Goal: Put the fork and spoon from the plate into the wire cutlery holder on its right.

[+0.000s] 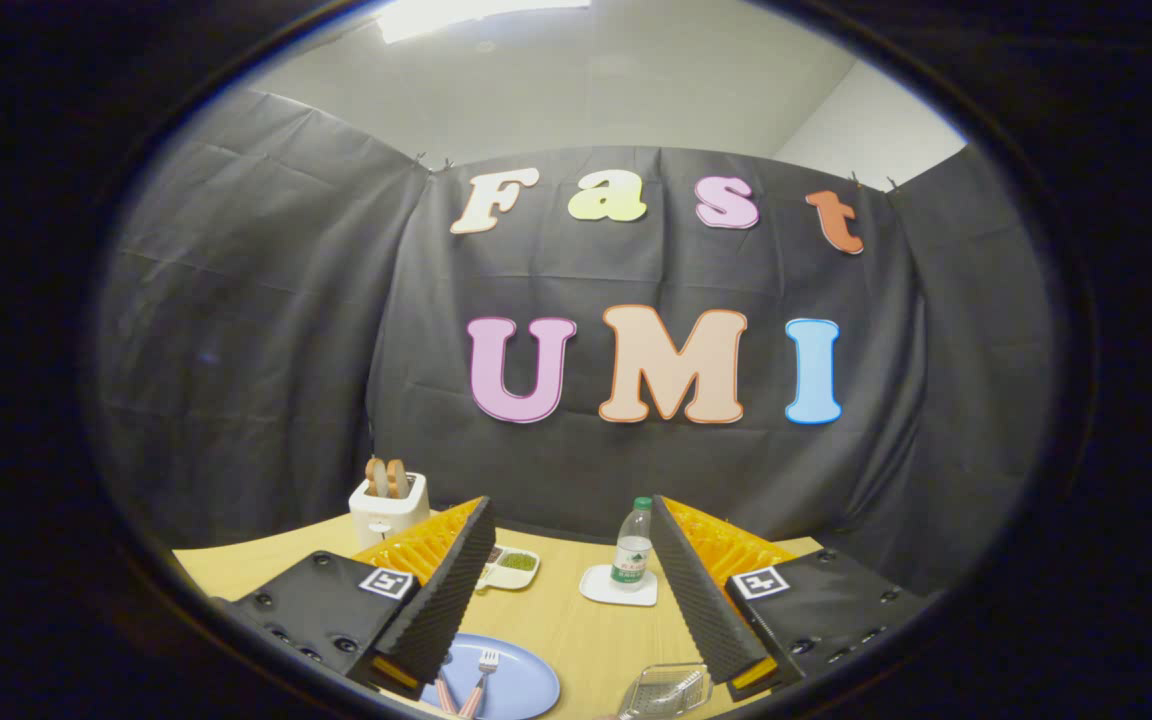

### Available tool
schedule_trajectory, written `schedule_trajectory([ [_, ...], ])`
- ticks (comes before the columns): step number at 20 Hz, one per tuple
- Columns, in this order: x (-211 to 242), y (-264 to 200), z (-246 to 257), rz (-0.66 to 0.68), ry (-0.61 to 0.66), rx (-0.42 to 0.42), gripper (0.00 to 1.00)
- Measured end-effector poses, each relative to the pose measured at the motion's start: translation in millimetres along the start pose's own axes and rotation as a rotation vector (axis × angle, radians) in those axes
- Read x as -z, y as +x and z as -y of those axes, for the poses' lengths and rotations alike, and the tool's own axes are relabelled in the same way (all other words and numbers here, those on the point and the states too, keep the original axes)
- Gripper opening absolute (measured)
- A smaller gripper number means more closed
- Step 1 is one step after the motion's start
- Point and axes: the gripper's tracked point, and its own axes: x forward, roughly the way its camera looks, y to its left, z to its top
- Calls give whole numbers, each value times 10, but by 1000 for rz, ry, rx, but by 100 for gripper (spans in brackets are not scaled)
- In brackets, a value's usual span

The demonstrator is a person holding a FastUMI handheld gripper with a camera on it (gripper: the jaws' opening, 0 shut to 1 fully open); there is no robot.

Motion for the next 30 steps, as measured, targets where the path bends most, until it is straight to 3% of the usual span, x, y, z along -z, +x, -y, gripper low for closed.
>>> schedule_trajectory([
  [12, 415, 21, -235, -114, -39, -74, 99],
  [24, 1428, -76, -588, -351, -139, -189, 99],
  [30, 2031, -200, -647, -524, -62, -203, 99],
])
